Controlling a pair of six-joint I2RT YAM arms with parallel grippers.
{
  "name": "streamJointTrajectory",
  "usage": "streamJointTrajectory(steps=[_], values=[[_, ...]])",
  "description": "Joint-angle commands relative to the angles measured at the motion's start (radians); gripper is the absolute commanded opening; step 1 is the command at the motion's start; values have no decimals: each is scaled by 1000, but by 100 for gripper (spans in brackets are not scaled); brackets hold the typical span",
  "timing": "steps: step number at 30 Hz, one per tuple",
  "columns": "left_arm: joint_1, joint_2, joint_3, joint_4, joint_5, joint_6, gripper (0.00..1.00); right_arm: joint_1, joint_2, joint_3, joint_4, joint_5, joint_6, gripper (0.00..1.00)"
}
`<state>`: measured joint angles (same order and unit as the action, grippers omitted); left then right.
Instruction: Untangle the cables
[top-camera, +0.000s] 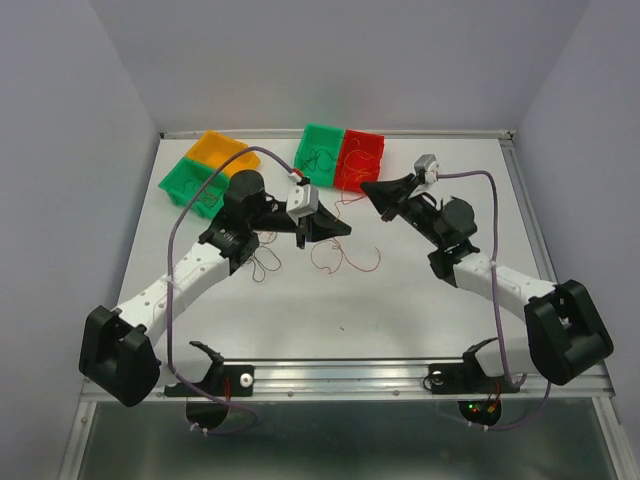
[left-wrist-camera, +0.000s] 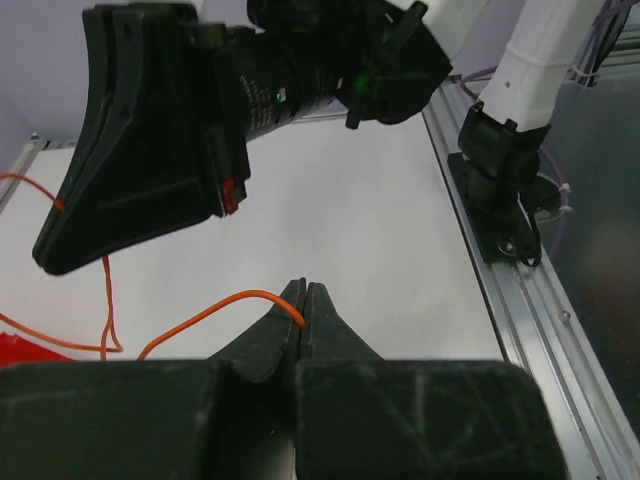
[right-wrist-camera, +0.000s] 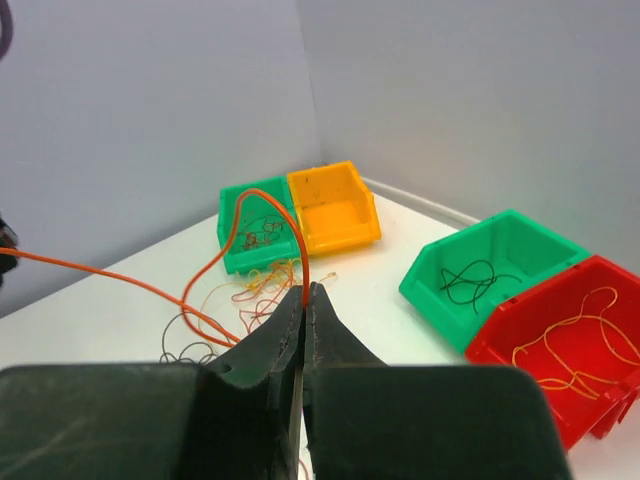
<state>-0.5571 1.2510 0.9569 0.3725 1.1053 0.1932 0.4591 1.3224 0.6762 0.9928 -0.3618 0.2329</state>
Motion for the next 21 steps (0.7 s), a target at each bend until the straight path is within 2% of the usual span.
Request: streamJointTrajectory(steps=[1,5,11,14,17,18,20,21], values=[[3,-12,0,65,21,-43,0,-2,9,63,32,-48,34,0],[25,-39,-33,155,-16,-92,0,-2,17,56,35,-57,43,1],[57,-68,-32,290,-154,-224,0,0,92,23,81,-254,57,1],[63,-29,66,249,-165,-284,0,1,135,11,113,-339,46,1],[63,22,159,140,-163,-268,0,0,138,-3,133,-415,26,1],[63,30,183,108,-176,-261,0,0,136,-4,133,-439,20,2],[63,47,227,44,-200,-227,0,0,135,-15,133,-480,17,21],[62,48,230,40,-211,-224,0,0,132,-18,135,-483,14,24]])
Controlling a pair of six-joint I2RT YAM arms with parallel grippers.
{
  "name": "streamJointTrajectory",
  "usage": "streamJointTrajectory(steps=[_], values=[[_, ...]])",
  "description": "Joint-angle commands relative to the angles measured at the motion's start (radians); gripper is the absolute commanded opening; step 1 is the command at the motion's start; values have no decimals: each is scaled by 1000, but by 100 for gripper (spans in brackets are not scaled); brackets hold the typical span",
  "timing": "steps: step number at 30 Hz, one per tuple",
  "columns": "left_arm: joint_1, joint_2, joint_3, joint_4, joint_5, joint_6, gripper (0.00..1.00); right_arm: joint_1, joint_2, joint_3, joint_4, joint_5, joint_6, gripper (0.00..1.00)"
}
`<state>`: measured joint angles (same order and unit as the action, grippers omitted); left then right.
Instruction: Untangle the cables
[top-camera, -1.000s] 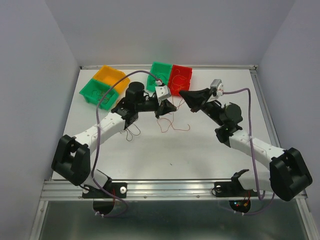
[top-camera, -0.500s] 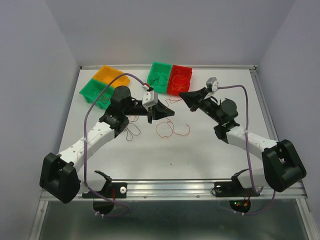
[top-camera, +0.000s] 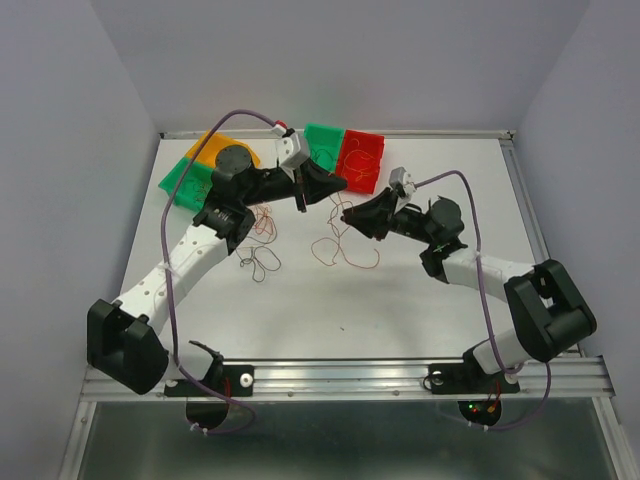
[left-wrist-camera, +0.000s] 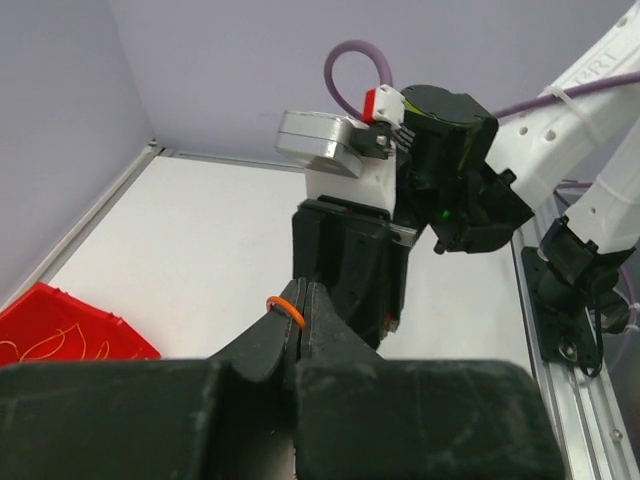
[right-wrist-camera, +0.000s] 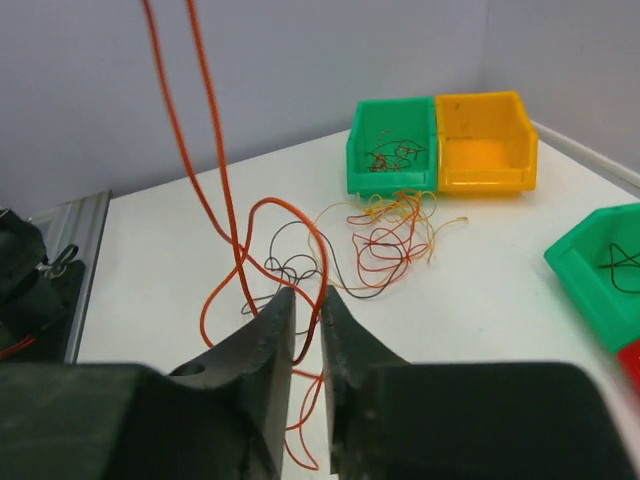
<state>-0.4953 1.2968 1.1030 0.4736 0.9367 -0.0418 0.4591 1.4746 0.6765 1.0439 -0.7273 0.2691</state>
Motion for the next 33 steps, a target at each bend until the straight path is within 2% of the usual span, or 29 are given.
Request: streamJointTrajectory(steps=[1,2,3,4,5,6,9,27,30,33], values=[[1,2,86,-62,-44,14,0,0,-20,-23,84,-119,-27,28],[1,1,87,-69,-50,19,0,0,-20,-26,87,-133,-30,33],[1,2,87,-69,-53,16,0,0,-19,-28,88,-138,-31,43],[0,12,89,-69,-38,14,0,0,-13,-28,96,-161,-34,63],[-2,18,95,-73,-32,7,0,0,-7,-28,103,-175,-34,70],[-2,30,98,-76,-27,5,0,3,-2,-28,120,-179,-34,81],[-5,45,118,-99,-3,0,0,6,24,-28,128,-173,-57,100],[-28,18,167,-167,25,-3,0,21,213,106,157,-164,-99,100],[-29,18,176,-167,31,-16,0,30,233,120,163,-169,-107,94],[-28,21,184,-168,37,-27,0,35,250,129,165,-172,-111,76]])
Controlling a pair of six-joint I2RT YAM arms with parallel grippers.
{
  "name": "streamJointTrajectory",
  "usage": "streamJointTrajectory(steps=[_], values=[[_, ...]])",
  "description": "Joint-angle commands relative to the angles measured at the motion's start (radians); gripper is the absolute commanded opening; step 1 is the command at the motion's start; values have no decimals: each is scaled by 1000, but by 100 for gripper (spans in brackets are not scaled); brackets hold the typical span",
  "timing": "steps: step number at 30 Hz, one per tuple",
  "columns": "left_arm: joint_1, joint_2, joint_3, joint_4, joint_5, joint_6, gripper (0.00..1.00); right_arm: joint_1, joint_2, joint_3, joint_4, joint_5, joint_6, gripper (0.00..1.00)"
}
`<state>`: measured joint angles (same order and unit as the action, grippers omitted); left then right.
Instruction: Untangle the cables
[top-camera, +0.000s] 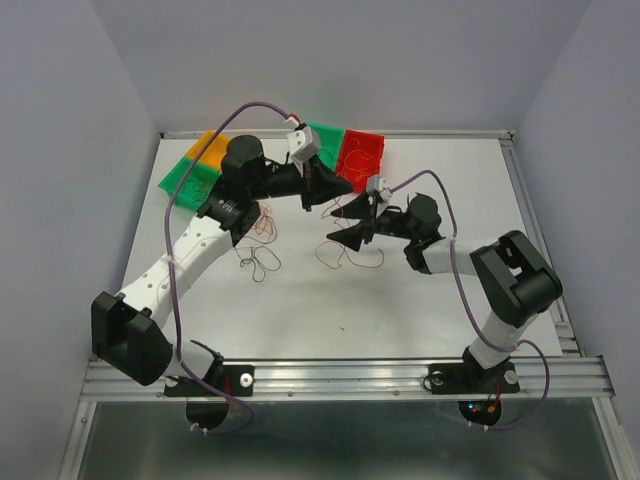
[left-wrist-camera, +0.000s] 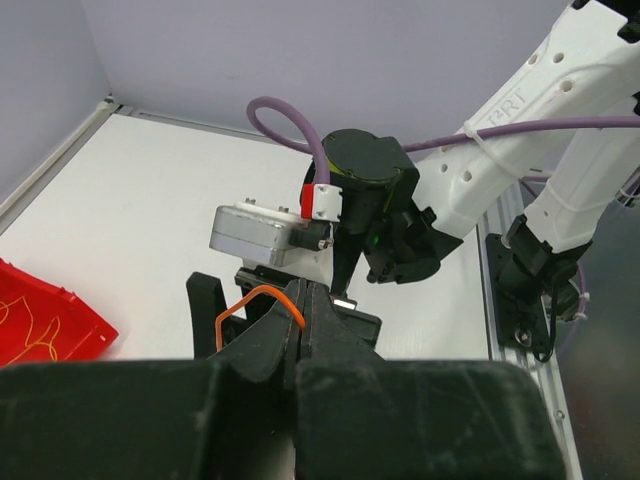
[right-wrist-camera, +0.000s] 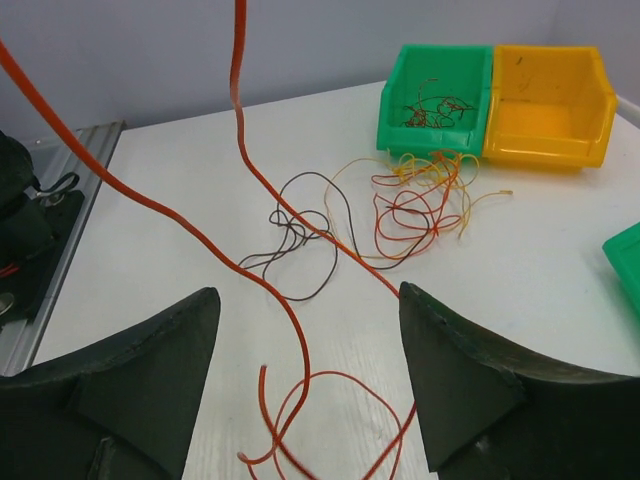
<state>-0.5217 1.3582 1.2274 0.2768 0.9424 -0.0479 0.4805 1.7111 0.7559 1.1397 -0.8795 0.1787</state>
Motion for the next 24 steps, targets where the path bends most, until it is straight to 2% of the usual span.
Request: streamJointTrajectory(steps=[1,3,4,6,10,14,17,21,24], values=[[-3,-44,60,29,29,-21,0,15,15,48,69,-19,-21,61],[-3,-45,61,22,22,-20,0,15,15,45,71,-18,-15,40],[-3,-51,61,19,15,-11,0,13,12,40,74,-13,-13,19],[-1,-57,52,7,-36,11,0,15,-4,33,78,-9,10,1],[32,-56,37,-13,-231,72,0,13,-45,14,84,-48,65,1],[100,-7,35,12,-313,75,0,17,-106,-13,91,-72,99,0],[166,80,96,-14,-343,85,0,15,-158,-27,91,-81,143,0],[180,272,200,-109,-320,100,0,15,-217,-21,91,-70,191,1],[180,350,239,-140,-269,91,0,17,-238,11,89,-55,215,1]])
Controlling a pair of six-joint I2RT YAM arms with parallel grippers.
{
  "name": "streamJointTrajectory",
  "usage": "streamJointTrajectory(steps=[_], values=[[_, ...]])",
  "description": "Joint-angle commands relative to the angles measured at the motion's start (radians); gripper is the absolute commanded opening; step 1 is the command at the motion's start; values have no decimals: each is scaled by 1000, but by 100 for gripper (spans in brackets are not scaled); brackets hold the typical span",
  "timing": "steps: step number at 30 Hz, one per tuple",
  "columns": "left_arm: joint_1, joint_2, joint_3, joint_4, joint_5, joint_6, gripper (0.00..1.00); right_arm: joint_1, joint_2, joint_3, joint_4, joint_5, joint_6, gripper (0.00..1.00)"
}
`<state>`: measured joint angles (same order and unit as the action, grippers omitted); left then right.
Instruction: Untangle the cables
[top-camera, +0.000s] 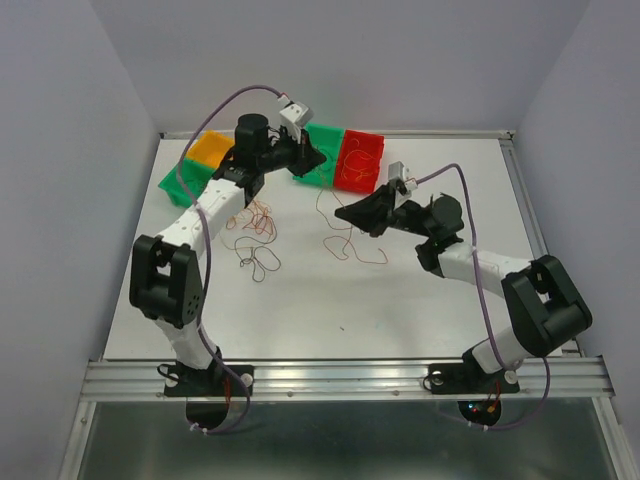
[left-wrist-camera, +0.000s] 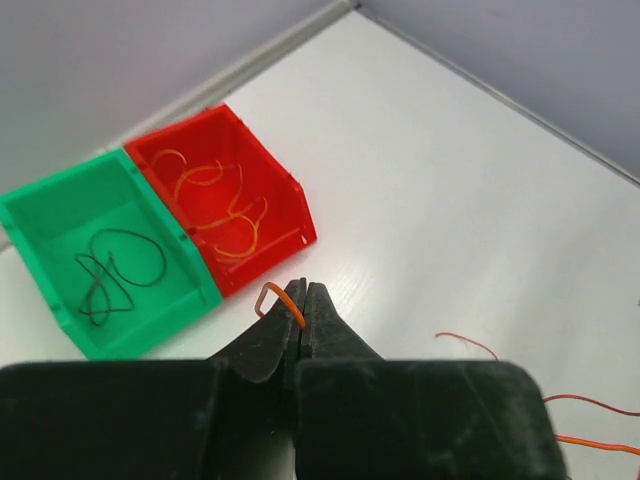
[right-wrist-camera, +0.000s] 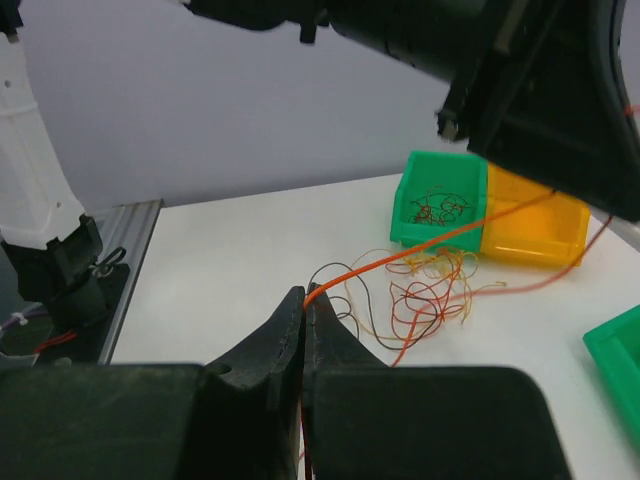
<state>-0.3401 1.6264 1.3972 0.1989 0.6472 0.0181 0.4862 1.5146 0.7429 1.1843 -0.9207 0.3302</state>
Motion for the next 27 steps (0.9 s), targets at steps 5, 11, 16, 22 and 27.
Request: streamJointTrajectory(steps=[5,11,16,22,27], values=[[-31,156,60,-70,98,43,0,9,-47,98,44,32,89,1],[-62,136,-7,-46,316,60,2,11,-24,188,46,114,81,0],[-69,90,-107,66,351,37,18,9,-24,231,44,163,89,1],[-68,18,-197,169,417,42,49,9,-51,227,43,174,82,1],[-39,-51,-216,179,347,45,62,8,-80,197,38,184,75,1]])
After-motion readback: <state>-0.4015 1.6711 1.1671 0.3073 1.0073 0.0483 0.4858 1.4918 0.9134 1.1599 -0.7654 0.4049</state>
